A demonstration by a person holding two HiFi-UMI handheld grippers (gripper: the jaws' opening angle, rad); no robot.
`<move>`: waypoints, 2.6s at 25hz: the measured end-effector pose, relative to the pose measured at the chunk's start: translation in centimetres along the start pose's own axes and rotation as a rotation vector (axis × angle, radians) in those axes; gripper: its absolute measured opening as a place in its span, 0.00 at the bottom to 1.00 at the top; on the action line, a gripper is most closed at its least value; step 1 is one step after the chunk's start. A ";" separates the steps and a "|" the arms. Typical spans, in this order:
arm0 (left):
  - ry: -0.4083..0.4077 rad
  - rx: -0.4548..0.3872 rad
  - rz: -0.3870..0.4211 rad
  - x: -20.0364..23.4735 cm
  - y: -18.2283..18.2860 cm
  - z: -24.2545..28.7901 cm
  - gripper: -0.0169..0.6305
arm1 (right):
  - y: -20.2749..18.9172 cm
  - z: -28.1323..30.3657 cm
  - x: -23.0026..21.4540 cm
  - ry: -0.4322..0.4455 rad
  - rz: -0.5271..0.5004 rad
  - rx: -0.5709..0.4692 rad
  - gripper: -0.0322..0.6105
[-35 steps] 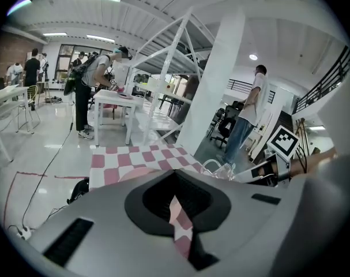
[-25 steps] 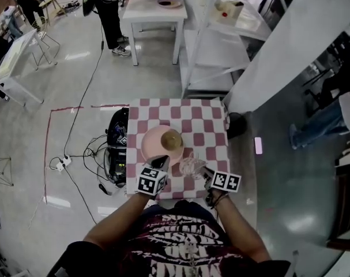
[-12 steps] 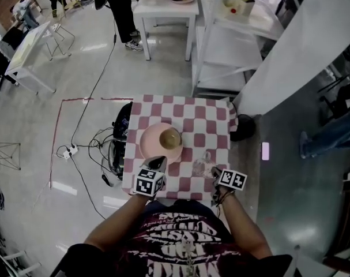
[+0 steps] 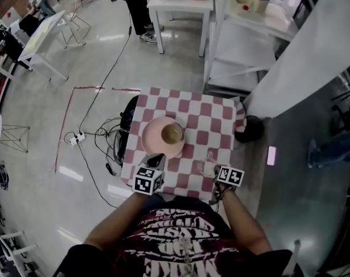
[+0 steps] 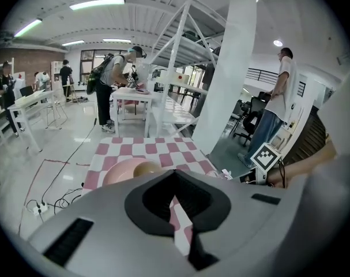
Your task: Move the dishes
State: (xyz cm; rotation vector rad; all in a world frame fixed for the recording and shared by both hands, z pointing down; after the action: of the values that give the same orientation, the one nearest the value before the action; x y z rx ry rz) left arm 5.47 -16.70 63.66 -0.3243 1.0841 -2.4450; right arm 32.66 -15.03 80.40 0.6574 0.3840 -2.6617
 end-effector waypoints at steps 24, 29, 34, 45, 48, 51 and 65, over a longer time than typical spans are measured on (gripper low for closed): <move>-0.012 -0.001 0.023 3.3 -1.5 -0.4 0.07 | -0.6 2.2 -0.2 -0.073 -0.034 -0.010 0.35; -0.065 -0.033 0.045 5.3 -0.5 0.1 0.07 | -0.7 0.8 0.6 -0.138 -0.042 -0.061 0.38; -0.107 -0.050 0.059 6.9 -0.4 -0.1 0.07 | -1.5 -0.7 1.0 -0.183 -0.022 -0.101 0.38; -0.164 -0.069 0.054 10.1 -0.3 -0.8 0.07 | -2.5 -1.6 7.1 -0.136 -0.063 -0.180 0.34; -0.165 -0.068 0.047 11.2 -0.7 -1.2 0.07 | -3.1 -0.8 9.1 -0.129 -0.088 -0.156 0.20; -0.159 -0.075 0.044 12.4 -1.1 -1.5 0.07 | -3.8 0.4 11.2 -0.106 -0.111 -0.118 0.12; -0.091 -0.028 0.001 18.0 -4.2 -4.2 0.07 | -3.6 5.7 18.2 -0.028 -0.144 -0.046 0.11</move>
State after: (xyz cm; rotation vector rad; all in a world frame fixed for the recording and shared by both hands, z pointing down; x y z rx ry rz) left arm -13.10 -20.23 64.66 -0.4397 1.0805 -2.3916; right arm 13.96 -18.98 76.91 0.5990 0.5007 -2.7853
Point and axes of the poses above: the fingertips, and each gripper's own axes: z forward along the fingers, x to its left, y out of its top, the point moved 1 cm from there along -z, backward along the fingers, and after that the axes turned 15 degrees about z, right-handed, at the moved point
